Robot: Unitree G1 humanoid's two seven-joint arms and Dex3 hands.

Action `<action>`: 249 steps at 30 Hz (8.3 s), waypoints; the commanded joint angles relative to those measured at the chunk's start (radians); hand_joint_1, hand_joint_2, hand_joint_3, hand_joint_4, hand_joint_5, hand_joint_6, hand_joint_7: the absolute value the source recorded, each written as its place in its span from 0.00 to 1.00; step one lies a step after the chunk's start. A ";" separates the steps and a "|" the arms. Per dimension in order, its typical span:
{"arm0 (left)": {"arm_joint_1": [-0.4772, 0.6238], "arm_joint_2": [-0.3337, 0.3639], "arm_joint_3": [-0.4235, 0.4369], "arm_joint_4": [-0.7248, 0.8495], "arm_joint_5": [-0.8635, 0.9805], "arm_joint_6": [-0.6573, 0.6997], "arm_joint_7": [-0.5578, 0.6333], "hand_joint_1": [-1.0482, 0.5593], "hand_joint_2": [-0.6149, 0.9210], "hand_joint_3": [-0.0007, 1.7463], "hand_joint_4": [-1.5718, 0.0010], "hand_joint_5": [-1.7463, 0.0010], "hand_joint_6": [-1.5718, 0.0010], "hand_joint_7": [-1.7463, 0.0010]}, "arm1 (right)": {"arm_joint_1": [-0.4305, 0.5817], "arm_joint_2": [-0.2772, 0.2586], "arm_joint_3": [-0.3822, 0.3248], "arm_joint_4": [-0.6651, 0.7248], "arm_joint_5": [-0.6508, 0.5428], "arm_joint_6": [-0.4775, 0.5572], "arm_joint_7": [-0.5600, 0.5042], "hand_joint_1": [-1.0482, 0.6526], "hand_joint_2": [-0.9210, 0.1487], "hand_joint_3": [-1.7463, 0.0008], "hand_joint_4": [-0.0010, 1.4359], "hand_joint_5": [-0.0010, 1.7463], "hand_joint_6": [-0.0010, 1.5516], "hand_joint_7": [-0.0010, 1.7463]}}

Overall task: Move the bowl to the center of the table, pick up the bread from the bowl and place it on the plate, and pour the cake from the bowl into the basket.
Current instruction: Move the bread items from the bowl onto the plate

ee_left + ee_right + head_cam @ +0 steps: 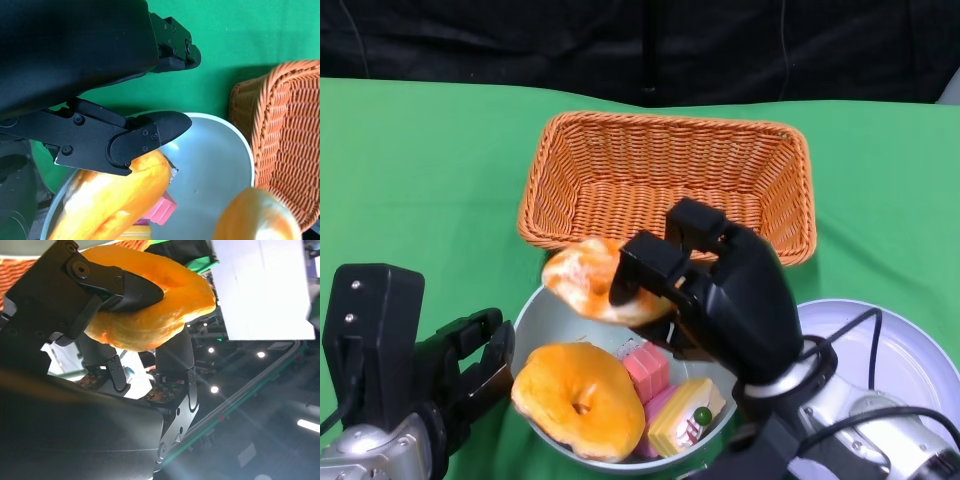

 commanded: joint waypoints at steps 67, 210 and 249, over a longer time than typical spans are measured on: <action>-0.012 0.018 0.008 0.021 0.010 -0.027 -0.061 0.34 1.00 0.41 1.00 0.75 0.89 1.00 | 0.406 -0.339 -0.453 -0.181 -0.050 -0.006 0.090 0.53 0.57 0.27 0.61 1.00 0.46 0.95; 0.014 0.005 0.009 -0.009 0.034 -0.059 -0.066 0.33 1.00 0.45 1.00 0.73 0.90 0.99 | 0.116 -0.112 -0.076 -0.432 0.200 0.170 1.223 0.20 0.00 0.96 0.00 0.50 0.18 0.05; 0.016 -0.018 0.019 -0.033 0.031 -0.023 -0.028 0.33 1.00 0.46 0.99 0.70 0.89 0.98 | 0.081 -0.020 0.025 -0.028 -0.043 -0.010 0.280 0.35 0.04 1.00 0.24 0.59 0.38 0.20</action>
